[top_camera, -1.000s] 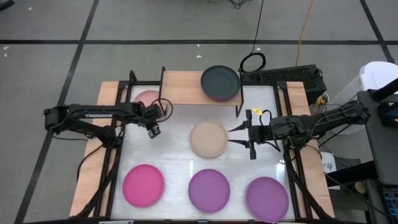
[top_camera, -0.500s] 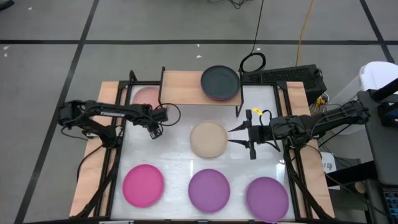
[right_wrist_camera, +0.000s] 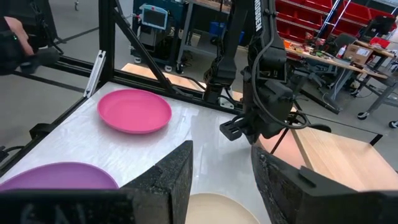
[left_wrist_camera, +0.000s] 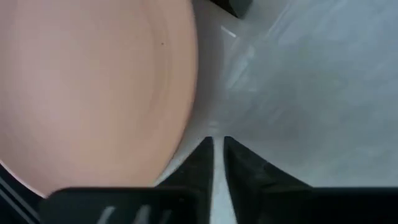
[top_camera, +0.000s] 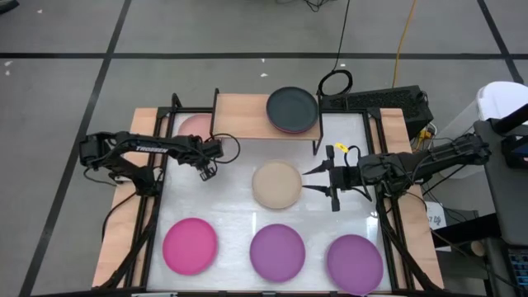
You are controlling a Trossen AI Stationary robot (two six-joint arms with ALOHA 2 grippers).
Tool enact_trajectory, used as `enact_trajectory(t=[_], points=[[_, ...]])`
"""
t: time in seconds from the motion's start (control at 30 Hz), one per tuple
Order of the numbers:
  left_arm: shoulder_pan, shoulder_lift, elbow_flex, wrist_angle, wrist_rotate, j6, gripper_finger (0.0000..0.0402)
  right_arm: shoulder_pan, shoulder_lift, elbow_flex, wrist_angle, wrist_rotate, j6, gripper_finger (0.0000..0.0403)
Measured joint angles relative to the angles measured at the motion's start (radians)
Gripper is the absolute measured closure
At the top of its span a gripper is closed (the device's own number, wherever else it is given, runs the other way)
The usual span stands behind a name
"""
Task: Place and stack plates onto a shelf
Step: Stack the light pink plate on the black plate on the shelf
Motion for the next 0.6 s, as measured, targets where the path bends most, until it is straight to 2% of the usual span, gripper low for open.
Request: enact_trajectory(t=[0.1,0.2,0.33,0.6], points=[[0.000,0.000,0.000,-0.002,0.022,-0.009,0.0394,0.000,0.000,0.000,0.000,0.000,0.000,0.0259],[-0.010,0.000,0.000,-0.006,0.069,-0.013,0.0396,0.000,0.000,0.000,0.000,0.000,0.000,0.0259],[-0.038,-0.008,0.000,-0.008,0.074,-0.032,0.0397,0.000,0.000,0.000,0.000,0.000,0.000,0.0259],[-0.087,-0.044,0.063,-0.137,-0.037,-0.099,0.0397,0.000,0.000,0.000,0.000,0.000,0.000,0.0259]])
